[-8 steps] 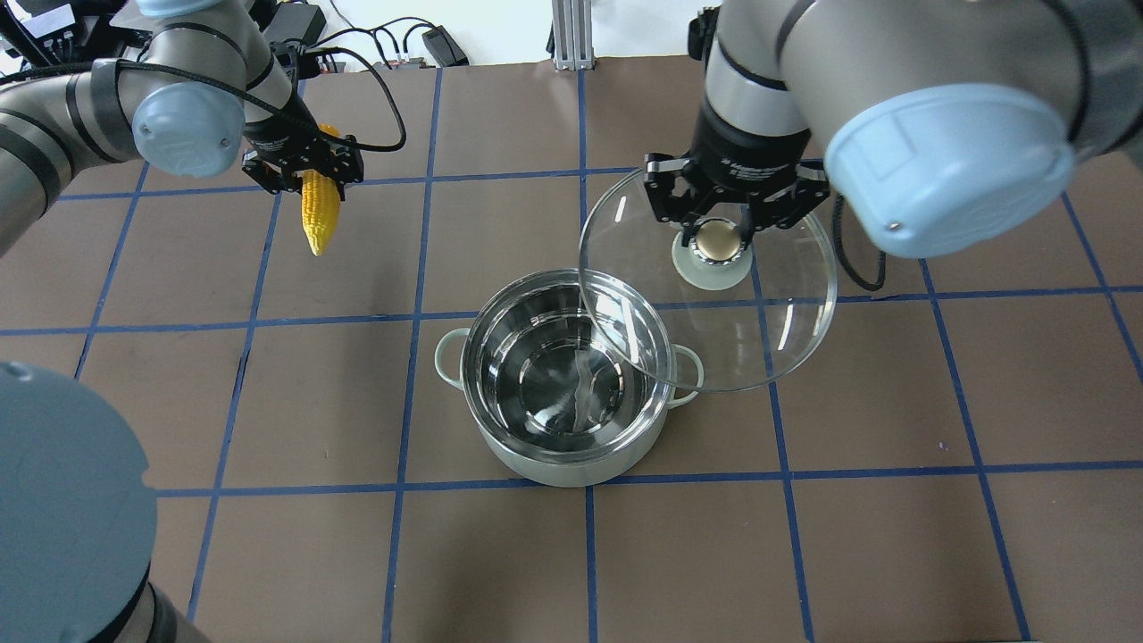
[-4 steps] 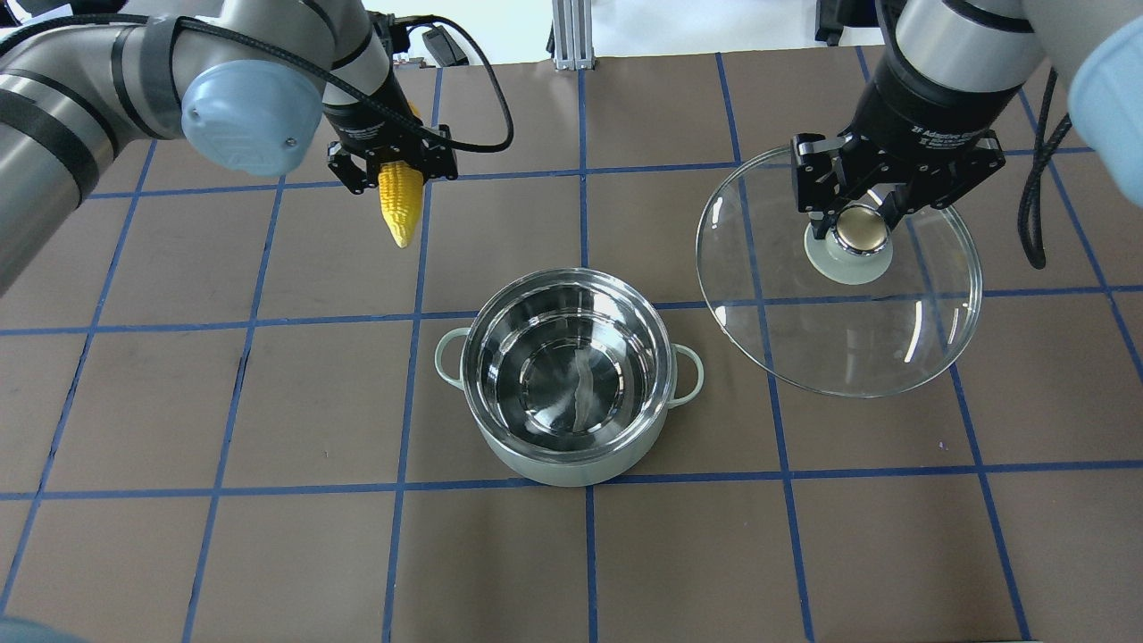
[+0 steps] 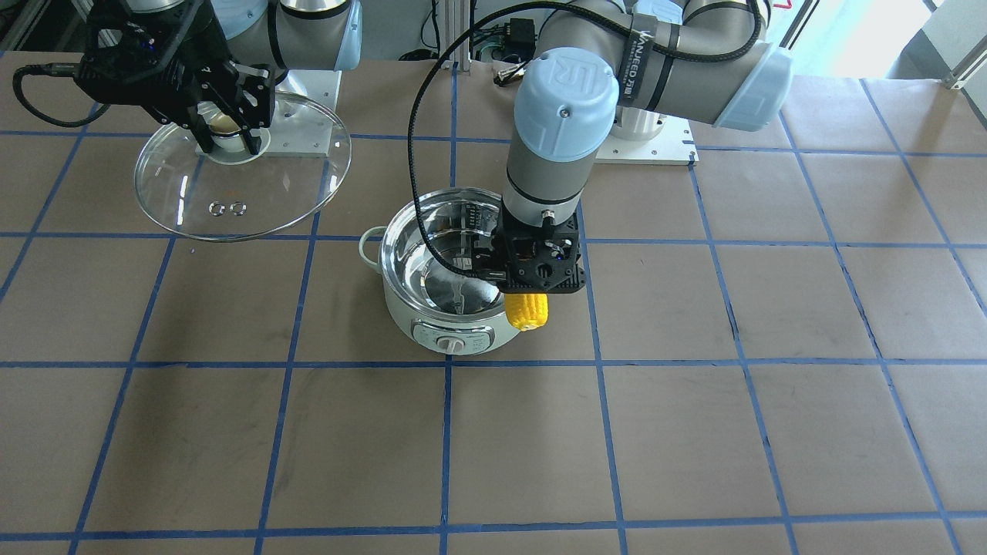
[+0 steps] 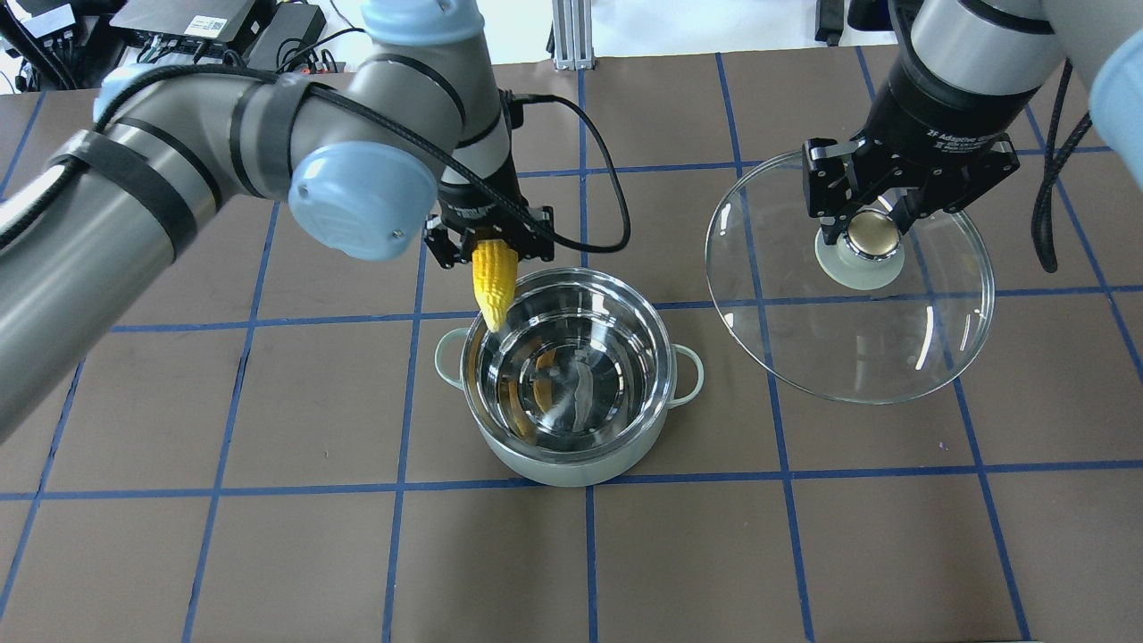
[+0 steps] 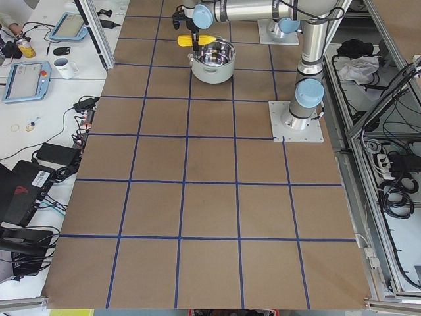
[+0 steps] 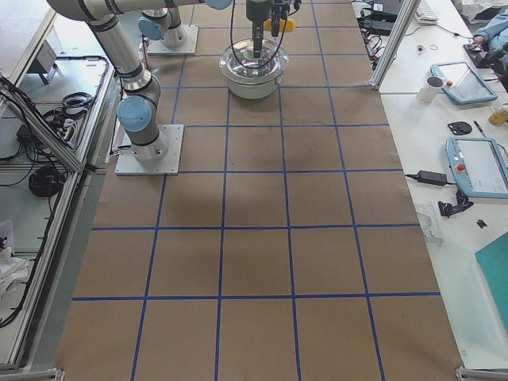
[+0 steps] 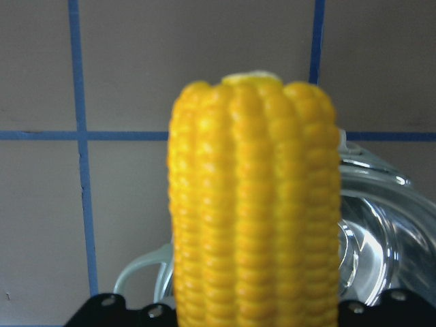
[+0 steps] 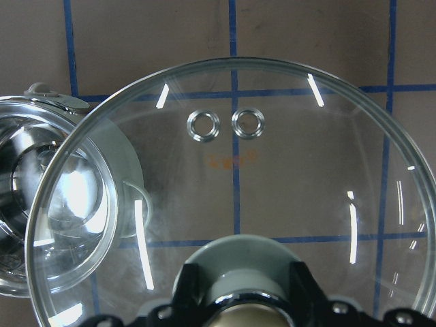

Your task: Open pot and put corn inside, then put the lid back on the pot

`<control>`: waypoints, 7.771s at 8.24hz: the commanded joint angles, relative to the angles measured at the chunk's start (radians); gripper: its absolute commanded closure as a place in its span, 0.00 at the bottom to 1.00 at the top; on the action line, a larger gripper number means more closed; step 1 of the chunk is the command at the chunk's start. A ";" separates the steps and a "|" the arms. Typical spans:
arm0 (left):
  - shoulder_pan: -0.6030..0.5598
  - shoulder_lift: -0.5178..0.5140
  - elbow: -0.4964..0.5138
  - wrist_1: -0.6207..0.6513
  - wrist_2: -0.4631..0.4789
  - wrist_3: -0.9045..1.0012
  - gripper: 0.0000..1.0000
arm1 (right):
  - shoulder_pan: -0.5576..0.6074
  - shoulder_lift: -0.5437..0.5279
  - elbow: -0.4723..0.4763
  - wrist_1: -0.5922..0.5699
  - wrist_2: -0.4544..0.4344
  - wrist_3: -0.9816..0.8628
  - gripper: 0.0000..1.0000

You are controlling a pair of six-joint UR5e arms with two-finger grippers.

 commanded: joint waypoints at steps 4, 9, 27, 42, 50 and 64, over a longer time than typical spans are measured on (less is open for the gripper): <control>-0.145 -0.024 -0.109 0.047 -0.026 -0.089 1.00 | 0.000 -0.001 0.002 0.008 -0.001 0.000 0.77; -0.145 -0.036 -0.110 0.052 -0.027 -0.077 0.95 | 0.000 -0.001 0.002 0.011 -0.002 0.000 0.77; 0.134 0.028 0.166 -0.187 0.045 0.101 0.00 | 0.114 0.100 -0.016 0.019 -0.004 0.110 0.76; 0.317 0.084 0.178 -0.184 0.097 0.142 0.00 | 0.468 0.381 0.007 -0.322 0.042 0.520 0.78; 0.276 0.079 0.175 -0.161 0.092 0.129 0.00 | 0.468 0.381 0.021 -0.339 0.031 0.559 0.79; 0.276 0.073 0.168 -0.137 0.097 0.133 0.00 | 0.468 0.380 0.047 -0.372 0.028 0.615 0.79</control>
